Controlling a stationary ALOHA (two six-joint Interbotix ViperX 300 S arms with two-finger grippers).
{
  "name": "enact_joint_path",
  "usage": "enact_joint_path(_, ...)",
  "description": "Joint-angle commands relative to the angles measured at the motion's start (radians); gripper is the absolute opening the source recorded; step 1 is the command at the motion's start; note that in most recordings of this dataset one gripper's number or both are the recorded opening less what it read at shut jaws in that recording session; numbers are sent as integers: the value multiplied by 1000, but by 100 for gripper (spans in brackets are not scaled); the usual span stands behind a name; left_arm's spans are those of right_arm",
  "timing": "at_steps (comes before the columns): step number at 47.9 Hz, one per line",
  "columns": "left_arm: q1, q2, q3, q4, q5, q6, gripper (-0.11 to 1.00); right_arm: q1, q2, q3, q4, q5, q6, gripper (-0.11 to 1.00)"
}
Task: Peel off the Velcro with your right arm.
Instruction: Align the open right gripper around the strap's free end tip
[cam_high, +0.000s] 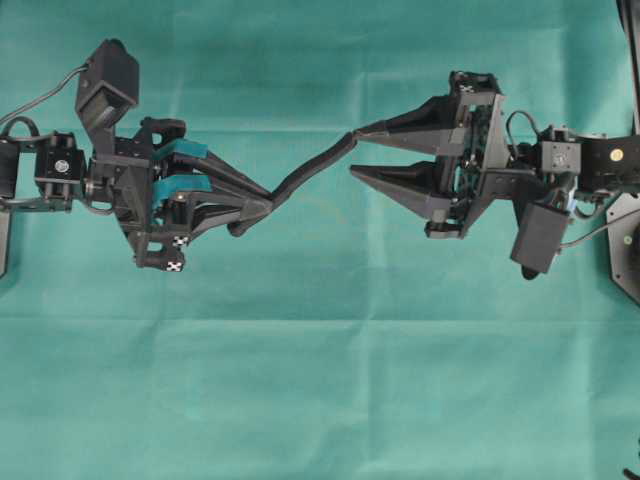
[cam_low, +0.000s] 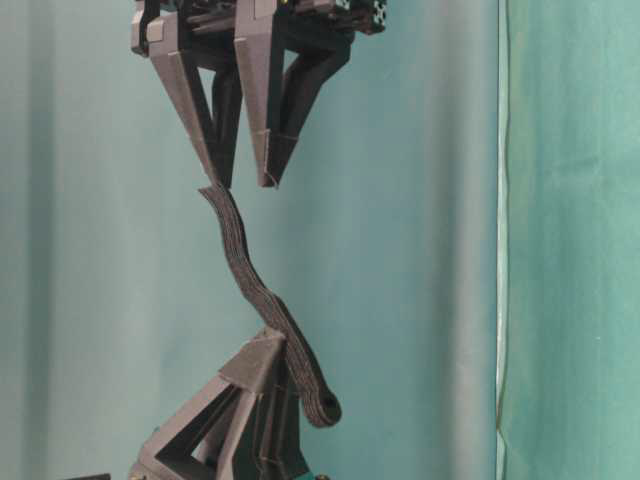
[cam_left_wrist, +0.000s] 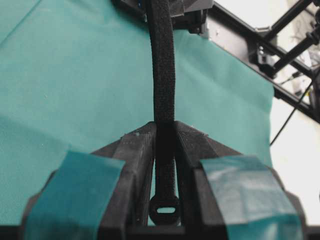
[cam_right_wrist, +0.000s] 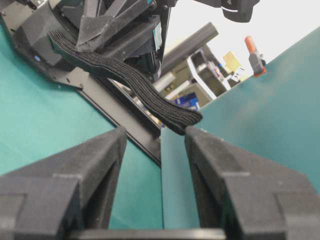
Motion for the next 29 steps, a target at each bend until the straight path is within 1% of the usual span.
enact_joint_path(1,6,-15,-20,-2,-11,-2,10,0,-8,-8,0,-9,2,10)
enact_joint_path(29,23,-31,-17,-2,-11,-2,10,5,-6,-2,0,-9,3,9)
